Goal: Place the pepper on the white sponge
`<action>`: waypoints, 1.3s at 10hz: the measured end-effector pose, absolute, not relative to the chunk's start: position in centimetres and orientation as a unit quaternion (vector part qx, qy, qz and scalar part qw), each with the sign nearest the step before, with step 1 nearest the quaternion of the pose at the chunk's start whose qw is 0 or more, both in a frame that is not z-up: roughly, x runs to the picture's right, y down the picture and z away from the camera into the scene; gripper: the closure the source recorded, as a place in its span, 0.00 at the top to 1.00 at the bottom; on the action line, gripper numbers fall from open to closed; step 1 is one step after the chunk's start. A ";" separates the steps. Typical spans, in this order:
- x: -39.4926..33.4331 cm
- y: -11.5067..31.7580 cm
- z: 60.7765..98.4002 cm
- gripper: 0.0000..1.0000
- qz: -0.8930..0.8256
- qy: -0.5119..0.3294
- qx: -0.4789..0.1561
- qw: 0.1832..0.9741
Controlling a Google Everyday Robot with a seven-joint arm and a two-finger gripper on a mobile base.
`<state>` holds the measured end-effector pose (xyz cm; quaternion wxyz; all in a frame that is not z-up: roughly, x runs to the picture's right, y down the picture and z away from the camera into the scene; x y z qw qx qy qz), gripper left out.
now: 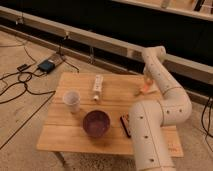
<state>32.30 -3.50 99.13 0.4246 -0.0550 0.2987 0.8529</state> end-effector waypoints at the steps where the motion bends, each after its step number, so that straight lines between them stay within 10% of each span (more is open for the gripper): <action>1: 32.3 -3.6 99.2 0.80 0.853 0.297 -0.054 0.425; 13: 32.5 -4.8 98.1 0.80 0.854 0.297 -0.045 0.425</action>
